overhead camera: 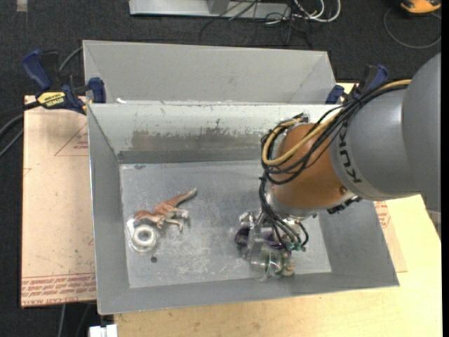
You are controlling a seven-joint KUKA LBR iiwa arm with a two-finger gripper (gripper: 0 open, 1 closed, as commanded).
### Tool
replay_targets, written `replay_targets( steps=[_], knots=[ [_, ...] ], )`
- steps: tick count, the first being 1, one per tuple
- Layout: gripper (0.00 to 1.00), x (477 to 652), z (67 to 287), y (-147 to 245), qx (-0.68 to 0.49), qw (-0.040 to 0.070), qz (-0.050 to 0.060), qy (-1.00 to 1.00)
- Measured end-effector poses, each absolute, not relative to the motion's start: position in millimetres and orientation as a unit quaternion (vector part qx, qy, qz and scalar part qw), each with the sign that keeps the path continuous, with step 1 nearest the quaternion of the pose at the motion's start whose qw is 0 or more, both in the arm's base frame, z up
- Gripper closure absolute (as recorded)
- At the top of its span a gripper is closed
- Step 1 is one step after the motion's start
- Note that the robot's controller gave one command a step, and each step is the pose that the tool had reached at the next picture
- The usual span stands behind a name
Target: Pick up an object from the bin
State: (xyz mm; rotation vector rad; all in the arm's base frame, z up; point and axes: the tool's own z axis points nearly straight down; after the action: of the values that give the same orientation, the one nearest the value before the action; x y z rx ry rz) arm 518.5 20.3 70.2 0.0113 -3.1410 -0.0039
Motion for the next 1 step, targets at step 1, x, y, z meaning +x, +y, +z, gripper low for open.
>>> replay_targets(
  steps=[1],
  knots=[
    [1.0,516.9,154.0,30.2,0.016,-0.004,-0.002,-1.0]
  ],
)
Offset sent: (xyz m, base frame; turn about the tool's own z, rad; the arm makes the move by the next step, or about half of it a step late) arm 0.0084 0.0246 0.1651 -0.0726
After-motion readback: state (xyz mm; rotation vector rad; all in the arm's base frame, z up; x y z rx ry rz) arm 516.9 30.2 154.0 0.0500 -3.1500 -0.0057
